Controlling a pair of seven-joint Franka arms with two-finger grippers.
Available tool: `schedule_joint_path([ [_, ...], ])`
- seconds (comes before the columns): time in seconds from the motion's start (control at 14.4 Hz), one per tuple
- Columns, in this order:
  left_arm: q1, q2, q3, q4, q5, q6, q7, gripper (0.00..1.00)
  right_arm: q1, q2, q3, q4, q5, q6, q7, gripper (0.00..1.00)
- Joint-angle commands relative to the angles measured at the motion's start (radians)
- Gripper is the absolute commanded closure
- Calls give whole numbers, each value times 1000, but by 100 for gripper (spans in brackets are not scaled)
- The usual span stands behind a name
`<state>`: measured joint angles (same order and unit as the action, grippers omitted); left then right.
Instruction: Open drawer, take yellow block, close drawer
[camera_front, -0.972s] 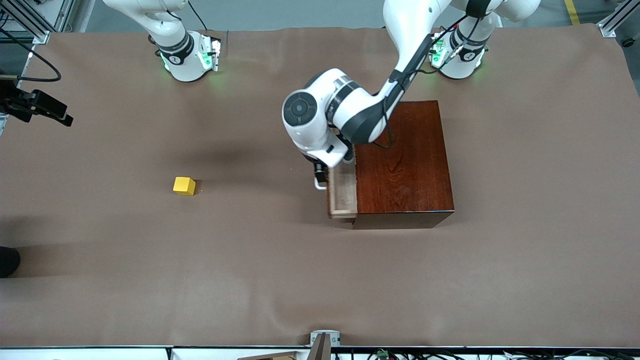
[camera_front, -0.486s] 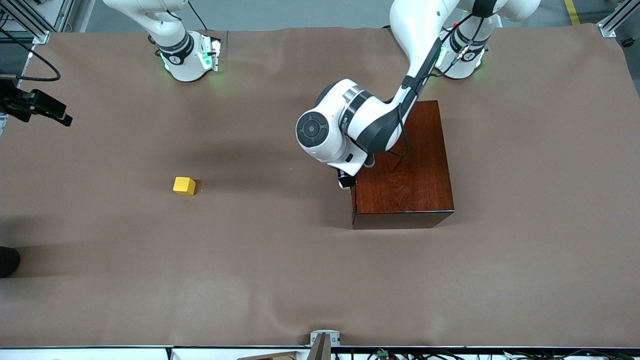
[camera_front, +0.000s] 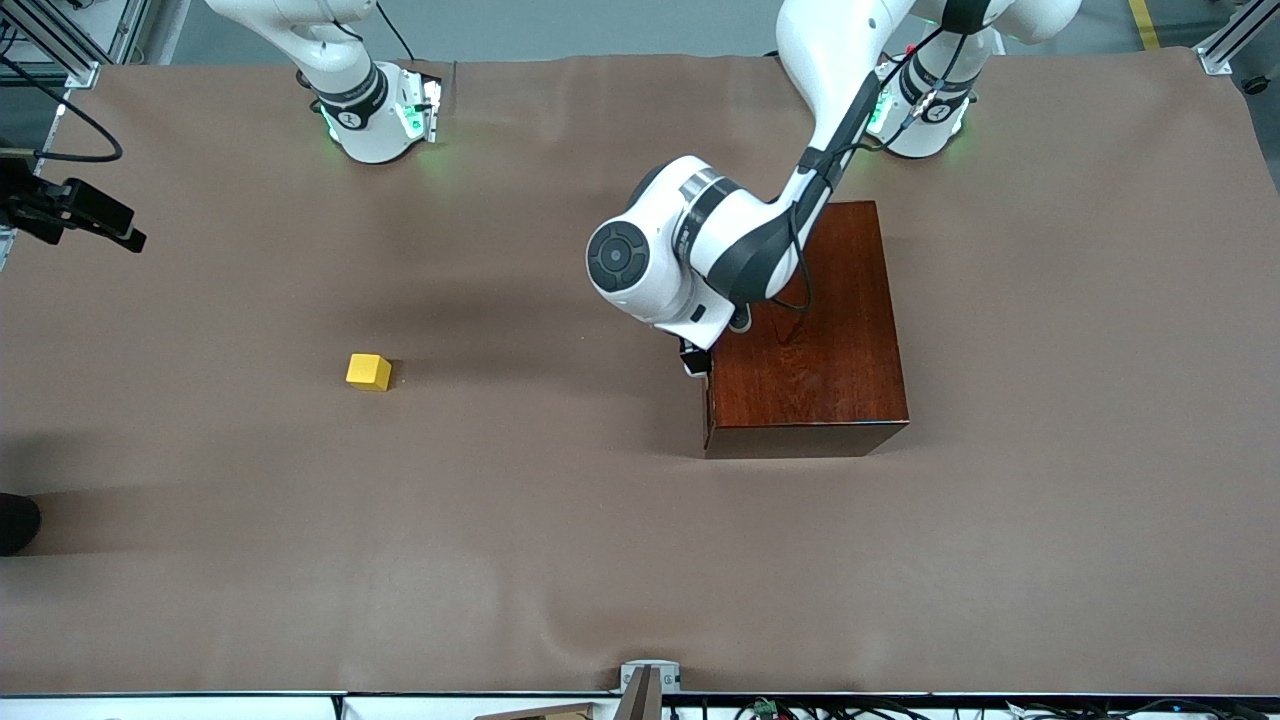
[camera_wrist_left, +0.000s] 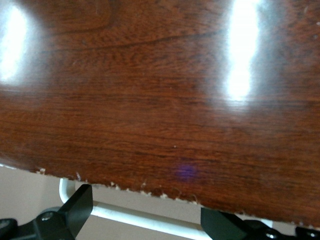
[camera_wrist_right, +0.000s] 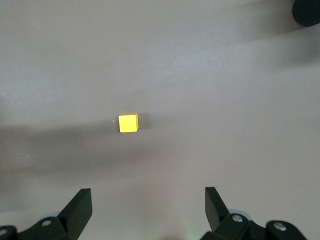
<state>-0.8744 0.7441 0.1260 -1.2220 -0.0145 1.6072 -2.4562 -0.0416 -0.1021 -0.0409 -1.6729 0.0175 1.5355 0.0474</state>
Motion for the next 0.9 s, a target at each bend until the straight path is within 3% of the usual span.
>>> schedule_joint_path([
  [0.0,-14,-3,11,-5,16,-50,-6,0,3,-4,3,12,-4,-15,17,0],
  [0.49,-52,-74,20,65,27,39,22,0,3,-4,3,12,-2,-15,17,0],
  [0.62,-57,-88,94,64,120,40,122,0,3,-2,3,12,-2,-15,17,0],
  [0.83,-28,-95,124,61,160,45,221,0,2,-4,1,12,-4,-15,15,0],
])
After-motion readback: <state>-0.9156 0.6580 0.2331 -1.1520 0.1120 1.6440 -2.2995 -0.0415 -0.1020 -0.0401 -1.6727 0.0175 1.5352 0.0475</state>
